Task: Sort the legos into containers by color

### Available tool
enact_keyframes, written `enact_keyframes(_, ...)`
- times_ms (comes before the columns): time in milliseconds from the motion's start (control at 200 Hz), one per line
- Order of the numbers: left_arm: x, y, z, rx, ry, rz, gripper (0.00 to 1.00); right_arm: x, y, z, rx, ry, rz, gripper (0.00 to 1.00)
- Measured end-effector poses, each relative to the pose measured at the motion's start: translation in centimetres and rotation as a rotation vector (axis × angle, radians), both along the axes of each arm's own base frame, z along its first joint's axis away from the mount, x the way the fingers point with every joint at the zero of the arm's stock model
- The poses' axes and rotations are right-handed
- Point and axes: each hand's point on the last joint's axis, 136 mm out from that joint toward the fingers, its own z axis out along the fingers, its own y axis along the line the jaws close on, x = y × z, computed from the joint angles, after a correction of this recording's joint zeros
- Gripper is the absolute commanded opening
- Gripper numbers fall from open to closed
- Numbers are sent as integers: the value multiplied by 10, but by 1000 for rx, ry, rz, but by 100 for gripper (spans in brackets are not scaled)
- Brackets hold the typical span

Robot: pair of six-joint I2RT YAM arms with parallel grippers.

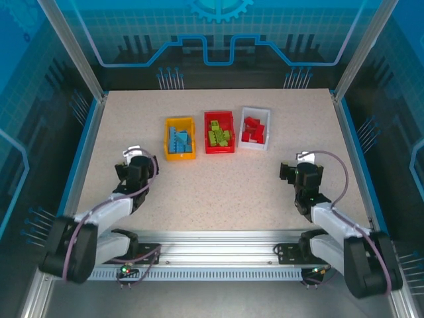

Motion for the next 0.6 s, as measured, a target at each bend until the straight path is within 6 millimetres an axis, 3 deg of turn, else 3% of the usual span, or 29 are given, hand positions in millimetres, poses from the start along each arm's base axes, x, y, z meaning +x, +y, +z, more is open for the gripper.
enact_keyframes(105,20,-3,-14,39,17,-34,99,20,8,-6,6,-5,56,100)
enact_keyframes(295,54,-1,-12,10,-47,-75,99,61,11,-7,39,-70,121,100)
enact_keyframes(415,54,-9,-3,-20,-146,-133,99,63,19,-13,45,-62,170,100)
enact_keyframes(530,45,-15,-19,-27,-142,-181,99,68,22,-7,45,-81,188,100)
enact_keyframes(600,49,-14,-19,-46,-137,-193,99,72,22,-3,44,-91,188,100)
